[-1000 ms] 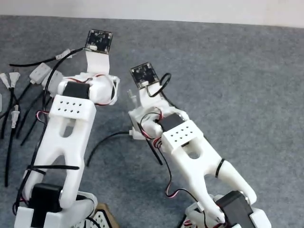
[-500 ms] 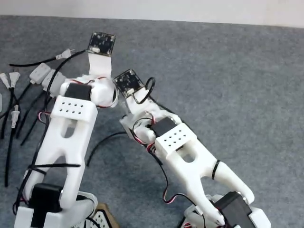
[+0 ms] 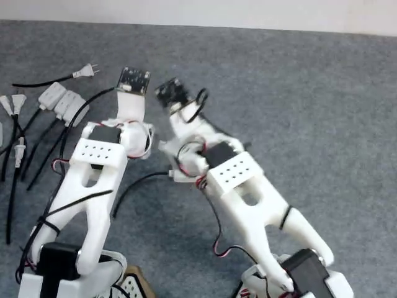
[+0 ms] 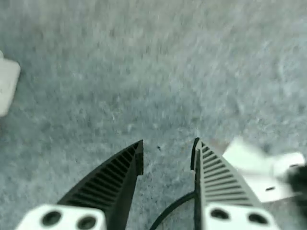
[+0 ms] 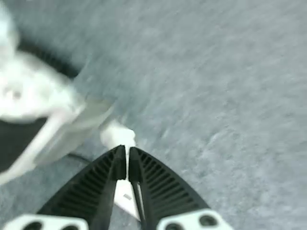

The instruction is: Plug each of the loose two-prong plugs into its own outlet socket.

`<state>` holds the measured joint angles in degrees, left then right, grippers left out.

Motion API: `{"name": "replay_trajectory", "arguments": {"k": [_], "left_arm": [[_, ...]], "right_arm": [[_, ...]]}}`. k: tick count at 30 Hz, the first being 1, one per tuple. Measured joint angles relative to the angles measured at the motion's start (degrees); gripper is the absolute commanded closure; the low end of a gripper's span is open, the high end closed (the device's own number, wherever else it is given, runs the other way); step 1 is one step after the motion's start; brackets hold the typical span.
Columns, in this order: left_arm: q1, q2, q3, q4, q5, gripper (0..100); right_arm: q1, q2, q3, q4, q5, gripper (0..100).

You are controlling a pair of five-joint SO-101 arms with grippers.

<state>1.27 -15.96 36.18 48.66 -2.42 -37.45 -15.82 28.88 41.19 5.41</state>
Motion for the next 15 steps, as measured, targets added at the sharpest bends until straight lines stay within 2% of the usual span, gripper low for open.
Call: {"name": "replay_trajectory", "arguments": {"k": [9,15], "left_arm": [[-1.23,0.00,0.18,-0.79,-0.97,81],[-6.59,0.00,-1.76,-1.76,-1.93,81]], "right_arm": [[0.44,0.00,-0.79,0.88,0.09,99.1],[0.88,0.00,3.60,1.23,5.63,99.1]]}}
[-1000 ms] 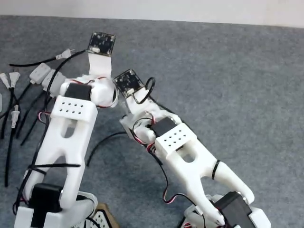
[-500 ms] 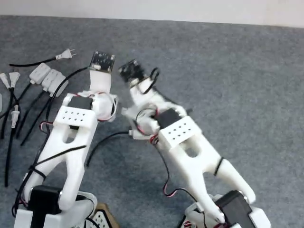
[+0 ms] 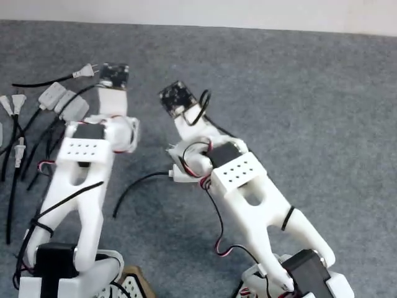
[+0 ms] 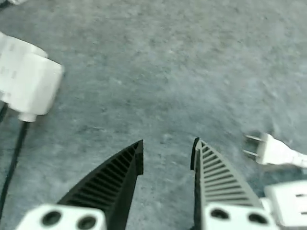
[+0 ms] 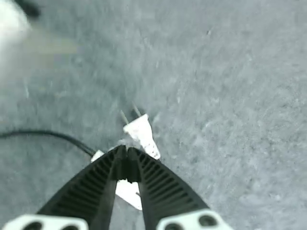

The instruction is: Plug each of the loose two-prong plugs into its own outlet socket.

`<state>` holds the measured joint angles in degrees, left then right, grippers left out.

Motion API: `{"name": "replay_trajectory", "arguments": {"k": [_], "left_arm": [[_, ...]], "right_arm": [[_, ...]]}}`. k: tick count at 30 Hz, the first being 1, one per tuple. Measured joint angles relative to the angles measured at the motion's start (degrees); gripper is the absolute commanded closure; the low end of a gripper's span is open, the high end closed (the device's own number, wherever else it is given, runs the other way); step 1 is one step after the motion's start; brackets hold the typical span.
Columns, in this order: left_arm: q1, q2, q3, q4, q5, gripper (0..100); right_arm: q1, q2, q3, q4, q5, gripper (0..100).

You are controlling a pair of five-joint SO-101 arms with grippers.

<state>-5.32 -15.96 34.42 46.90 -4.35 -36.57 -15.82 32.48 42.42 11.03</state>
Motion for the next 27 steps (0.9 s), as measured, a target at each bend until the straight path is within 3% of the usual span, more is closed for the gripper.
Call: {"name": "replay_trajectory", "arguments": {"k": [5,11,20,27], "left_arm": [[-1.85,0.00,-0.97,0.00,-0.62,81],[-2.99,0.00,-0.97,0.00,-1.67,81],[-5.54,0.00,-0.97,-0.18,-3.87,81],[-8.70,0.00,-0.97,-0.35,-6.24,81]], "right_arm": [[-0.09,0.00,0.62,0.26,11.78,99.0],[-0.26,7.65,-1.93,8.00,28.22,98.8],[-0.26,23.56,-20.75,17.85,34.29,88.5],[3.25,27.43,-29.54,19.43,36.40,88.3]]}}
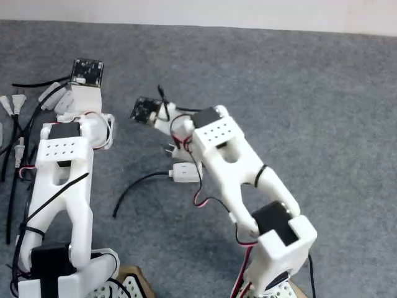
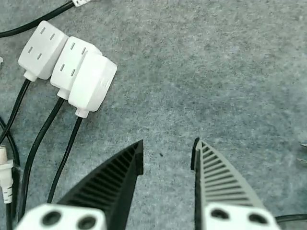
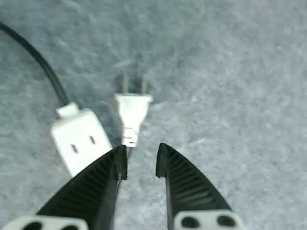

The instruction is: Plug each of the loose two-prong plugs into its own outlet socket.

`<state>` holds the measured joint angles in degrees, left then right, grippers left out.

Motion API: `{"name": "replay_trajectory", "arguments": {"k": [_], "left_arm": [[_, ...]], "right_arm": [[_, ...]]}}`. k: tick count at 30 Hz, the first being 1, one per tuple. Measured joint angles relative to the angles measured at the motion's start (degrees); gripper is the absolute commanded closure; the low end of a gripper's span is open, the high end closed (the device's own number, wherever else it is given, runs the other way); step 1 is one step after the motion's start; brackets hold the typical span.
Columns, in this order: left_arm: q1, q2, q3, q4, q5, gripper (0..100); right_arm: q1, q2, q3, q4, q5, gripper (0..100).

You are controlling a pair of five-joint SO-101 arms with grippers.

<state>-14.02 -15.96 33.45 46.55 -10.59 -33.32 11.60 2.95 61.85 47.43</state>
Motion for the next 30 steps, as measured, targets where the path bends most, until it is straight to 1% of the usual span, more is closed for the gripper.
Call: {"name": "replay_trajectory", "arguments": {"k": [6,13,18,23,30], "left_arm": [[-0.18,0.00,0.00,0.00,-0.35,81],[-0.18,0.00,0.00,0.00,-0.44,81],[-0.18,0.00,0.00,0.00,-0.44,81],[-0.18,0.00,0.00,0.00,-0.70,81],[-1.76,0.00,0.00,0.00,-1.67,81]], "right_arm": [[0.35,4.57,-0.70,0.44,1.49,88.3],[0.35,4.84,-0.70,0.44,3.08,88.3],[0.35,5.27,-0.79,-0.88,3.08,88.3],[0.44,10.90,-1.58,-2.90,3.08,88.3],[0.53,12.04,-2.02,-4.75,3.16,88.3]]}}
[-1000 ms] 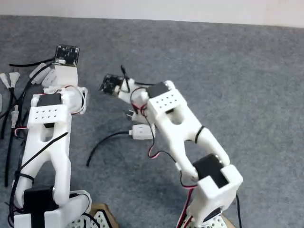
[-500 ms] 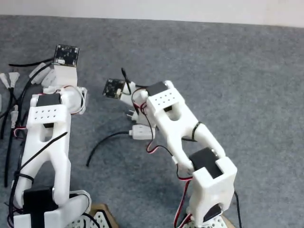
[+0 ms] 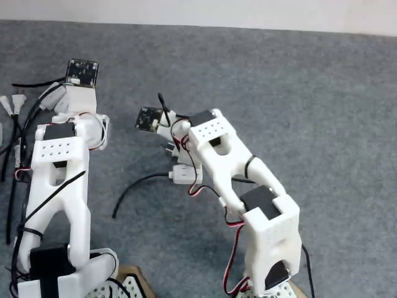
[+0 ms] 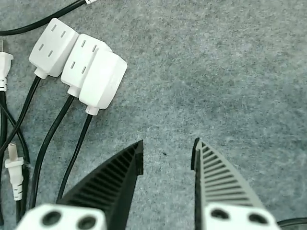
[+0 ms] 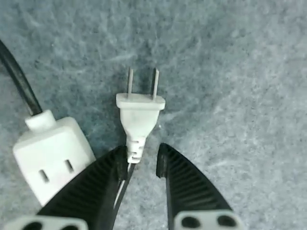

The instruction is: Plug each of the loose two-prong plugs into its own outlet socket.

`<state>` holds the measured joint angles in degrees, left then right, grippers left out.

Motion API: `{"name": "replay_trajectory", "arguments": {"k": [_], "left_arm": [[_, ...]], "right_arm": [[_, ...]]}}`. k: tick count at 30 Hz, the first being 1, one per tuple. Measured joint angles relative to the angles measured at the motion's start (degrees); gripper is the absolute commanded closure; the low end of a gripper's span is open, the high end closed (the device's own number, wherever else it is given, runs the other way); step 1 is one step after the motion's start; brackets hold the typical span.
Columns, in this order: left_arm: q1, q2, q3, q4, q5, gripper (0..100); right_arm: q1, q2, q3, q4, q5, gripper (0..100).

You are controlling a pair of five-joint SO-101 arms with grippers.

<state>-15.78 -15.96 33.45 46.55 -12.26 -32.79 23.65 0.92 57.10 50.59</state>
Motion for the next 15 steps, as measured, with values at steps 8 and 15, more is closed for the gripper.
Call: {"name": "replay_trajectory", "arguments": {"k": [8,15], "left_arm": [[-0.18,0.00,0.00,0.00,0.00,81],[-0.18,0.00,0.00,0.00,0.00,81]], "right_arm": [[-0.09,1.32,2.02,-5.27,-3.60,88.3],[0.00,2.46,2.11,-6.68,-7.56,98.5]]}}
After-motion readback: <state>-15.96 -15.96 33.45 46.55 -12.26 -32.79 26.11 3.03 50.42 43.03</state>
